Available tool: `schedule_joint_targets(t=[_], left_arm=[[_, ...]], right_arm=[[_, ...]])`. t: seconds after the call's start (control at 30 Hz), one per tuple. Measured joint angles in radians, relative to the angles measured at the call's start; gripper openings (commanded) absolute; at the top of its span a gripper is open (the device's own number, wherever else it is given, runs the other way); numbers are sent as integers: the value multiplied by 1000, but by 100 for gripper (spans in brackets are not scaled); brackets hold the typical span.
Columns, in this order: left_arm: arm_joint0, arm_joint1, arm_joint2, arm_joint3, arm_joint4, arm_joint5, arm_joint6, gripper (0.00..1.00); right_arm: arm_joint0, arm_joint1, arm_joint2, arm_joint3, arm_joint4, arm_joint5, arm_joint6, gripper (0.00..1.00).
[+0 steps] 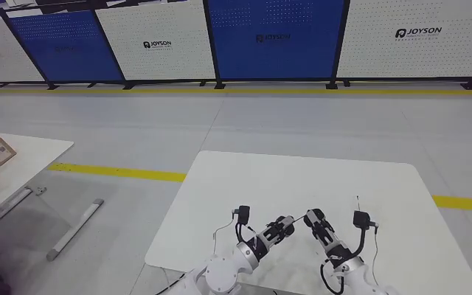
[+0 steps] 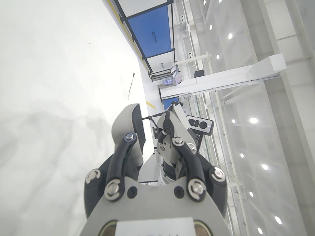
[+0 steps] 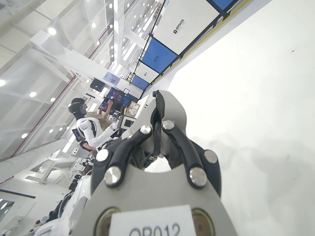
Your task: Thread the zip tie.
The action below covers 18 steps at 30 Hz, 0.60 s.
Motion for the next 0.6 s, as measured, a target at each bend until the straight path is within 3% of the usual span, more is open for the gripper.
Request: schedule_joint_targets(t=[0.1, 0.23, 0.6], left_arm=[[6, 1, -7, -4, -1, -5, 1, 9], [11, 3, -12, -10, 1, -8, -1, 16], [21, 4, -20, -19, 4, -12, 1, 13]], right_arm=[[-4, 1, 4, -5, -3, 5, 0, 0], [-9, 1, 6, -13, -8, 8, -2, 0], [-15, 1, 10, -22, -16, 17, -11, 0]])
